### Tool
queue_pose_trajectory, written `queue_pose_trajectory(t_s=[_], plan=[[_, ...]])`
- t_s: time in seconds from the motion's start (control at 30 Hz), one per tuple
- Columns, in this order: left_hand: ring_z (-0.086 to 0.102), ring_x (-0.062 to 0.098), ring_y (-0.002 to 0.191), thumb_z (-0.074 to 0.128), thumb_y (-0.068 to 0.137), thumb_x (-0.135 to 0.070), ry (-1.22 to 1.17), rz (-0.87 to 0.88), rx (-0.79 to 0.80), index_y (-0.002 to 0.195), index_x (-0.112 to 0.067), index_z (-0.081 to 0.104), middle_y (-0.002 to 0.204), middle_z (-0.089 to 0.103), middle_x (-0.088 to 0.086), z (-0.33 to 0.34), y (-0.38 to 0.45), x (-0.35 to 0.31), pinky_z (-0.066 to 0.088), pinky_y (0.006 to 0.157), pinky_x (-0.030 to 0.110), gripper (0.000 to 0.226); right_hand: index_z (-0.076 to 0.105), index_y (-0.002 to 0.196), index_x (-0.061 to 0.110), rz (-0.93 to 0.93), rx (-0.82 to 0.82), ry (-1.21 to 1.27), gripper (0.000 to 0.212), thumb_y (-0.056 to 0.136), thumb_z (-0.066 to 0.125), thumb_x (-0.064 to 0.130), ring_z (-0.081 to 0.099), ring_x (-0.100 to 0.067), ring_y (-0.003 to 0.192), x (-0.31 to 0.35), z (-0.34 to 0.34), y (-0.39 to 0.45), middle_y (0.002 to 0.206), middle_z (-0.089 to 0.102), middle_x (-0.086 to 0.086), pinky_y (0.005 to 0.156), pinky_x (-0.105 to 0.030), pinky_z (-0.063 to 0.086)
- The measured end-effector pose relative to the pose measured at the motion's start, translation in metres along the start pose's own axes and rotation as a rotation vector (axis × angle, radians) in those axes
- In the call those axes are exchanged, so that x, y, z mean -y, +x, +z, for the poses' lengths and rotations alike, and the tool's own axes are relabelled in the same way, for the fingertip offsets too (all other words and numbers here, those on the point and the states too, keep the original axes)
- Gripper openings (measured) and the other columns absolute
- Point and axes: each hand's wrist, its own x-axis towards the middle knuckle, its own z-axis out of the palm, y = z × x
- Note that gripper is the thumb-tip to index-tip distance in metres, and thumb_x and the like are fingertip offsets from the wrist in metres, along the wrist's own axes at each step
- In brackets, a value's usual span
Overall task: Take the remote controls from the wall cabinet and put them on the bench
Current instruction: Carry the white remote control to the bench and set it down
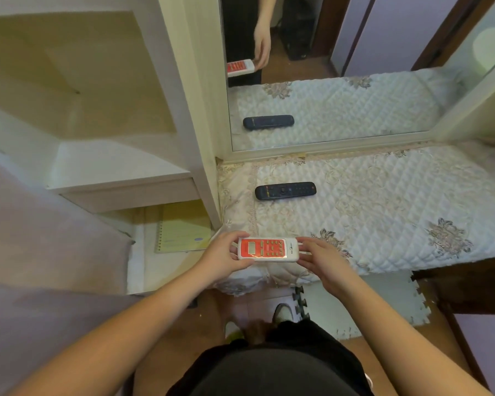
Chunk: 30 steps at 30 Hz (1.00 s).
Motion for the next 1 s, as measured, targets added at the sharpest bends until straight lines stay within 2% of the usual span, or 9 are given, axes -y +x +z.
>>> queue_pose_trajectory(t_s=[0.17, 0.27, 0.37, 0.43, 0.6, 0.73, 0.83, 0.93, 1.0], plan=[[0.060, 0.003, 0.086, 0.077, 0.080, -0.018, -0.033, -0.025, 0.005, 0.135, -0.018, 0.051, 0.119, 0.060, -0.001, 0.007, 0.018, -0.004, 0.052, 0.076, 0.013, 0.061, 0.064, 0.112, 0.007, 0.021, 0.019, -0.018, 0.028, 0.095, 0.042, 0.006, 0.069, -0.023, 0.098, 0.007, -0.010, 0.019, 0.105, 0.072, -0.012, 0.088, -0.031, 0.054], [0.062, 0.007, 0.091, 0.073, 0.084, -0.016, -0.098, -0.069, -0.010, 0.139, -0.016, 0.046, 0.124, 0.057, -0.001, 0.010, 0.028, -0.007, 0.050, 0.078, 0.012, 0.062, 0.062, 0.116, 0.005, 0.052, 0.037, -0.038, 0.030, 0.095, 0.041, 0.007, 0.069, -0.023, 0.097, 0.009, -0.018, 0.030, 0.107, 0.071, -0.013, 0.079, -0.026, 0.055], [0.064, 0.013, 0.102, 0.073, 0.084, -0.019, -0.146, -0.115, -0.005, 0.141, -0.018, 0.043, 0.131, 0.055, 0.000, 0.013, 0.041, -0.007, 0.053, 0.092, 0.027, 0.065, 0.061, 0.118, 0.006, 0.090, 0.048, -0.024, 0.030, 0.095, 0.042, 0.008, 0.069, -0.022, 0.099, 0.009, -0.025, 0.039, 0.110, 0.070, -0.013, 0.079, -0.026, 0.055], [0.063, 0.014, 0.107, 0.074, 0.084, -0.019, -0.164, -0.135, -0.005, 0.142, -0.017, 0.042, 0.133, 0.054, 0.001, 0.015, 0.049, -0.008, 0.051, 0.097, 0.032, 0.066, 0.061, 0.117, 0.005, 0.116, 0.055, -0.008, 0.029, 0.095, 0.043, 0.007, 0.068, -0.022, 0.099, 0.009, -0.027, 0.043, 0.109, 0.070, -0.012, 0.083, -0.027, 0.054], [0.062, 0.015, 0.110, 0.076, 0.081, -0.014, -0.193, -0.165, 0.012, 0.142, -0.015, 0.040, 0.133, 0.053, 0.001, 0.020, 0.068, -0.010, 0.049, 0.099, 0.031, 0.070, 0.062, 0.104, 0.005, 0.169, 0.073, 0.041, 0.021, 0.094, 0.044, 0.002, 0.065, -0.020, 0.092, 0.012, -0.029, 0.046, 0.093, 0.069, -0.009, 0.082, -0.027, 0.052], [0.059, 0.015, 0.114, 0.077, 0.079, -0.010, -0.208, -0.203, 0.060, 0.143, -0.012, 0.038, 0.132, 0.051, 0.002, 0.021, 0.083, -0.008, 0.047, 0.101, 0.030, 0.075, 0.062, 0.096, 0.009, 0.211, 0.062, 0.045, 0.021, 0.095, 0.042, 0.002, 0.064, -0.020, 0.089, 0.009, -0.030, 0.056, 0.090, 0.069, -0.008, 0.081, -0.026, 0.052], [0.058, 0.012, 0.114, 0.077, 0.079, -0.009, -0.190, -0.229, 0.080, 0.138, -0.009, 0.042, 0.129, 0.055, 0.003, 0.023, 0.091, -0.007, 0.046, 0.102, 0.028, 0.069, 0.060, 0.096, 0.012, 0.233, 0.062, 0.055, 0.021, 0.094, 0.043, 0.000, 0.065, -0.017, 0.085, 0.005, -0.027, 0.063, 0.090, 0.069, -0.008, 0.075, -0.024, 0.051], [0.061, 0.012, 0.108, 0.076, 0.079, -0.007, -0.154, -0.240, 0.109, 0.122, -0.013, 0.052, 0.121, 0.063, 0.005, 0.024, 0.099, -0.007, 0.048, 0.098, 0.028, 0.050, 0.062, 0.097, 0.009, 0.247, 0.096, 0.062, 0.025, 0.093, 0.040, -0.002, 0.065, -0.017, 0.084, 0.004, -0.024, 0.067, 0.090, 0.070, -0.009, 0.074, -0.023, 0.052], [0.064, 0.015, 0.108, 0.081, 0.073, -0.020, -0.099, -0.219, 0.094, 0.118, -0.011, 0.057, 0.121, 0.061, 0.007, 0.025, 0.105, -0.005, 0.050, 0.099, 0.031, 0.052, 0.064, 0.101, 0.005, 0.270, 0.105, 0.079, 0.027, 0.092, 0.040, -0.003, 0.064, -0.017, 0.084, 0.005, -0.025, 0.068, 0.090, 0.069, -0.010, 0.073, -0.022, 0.053]])
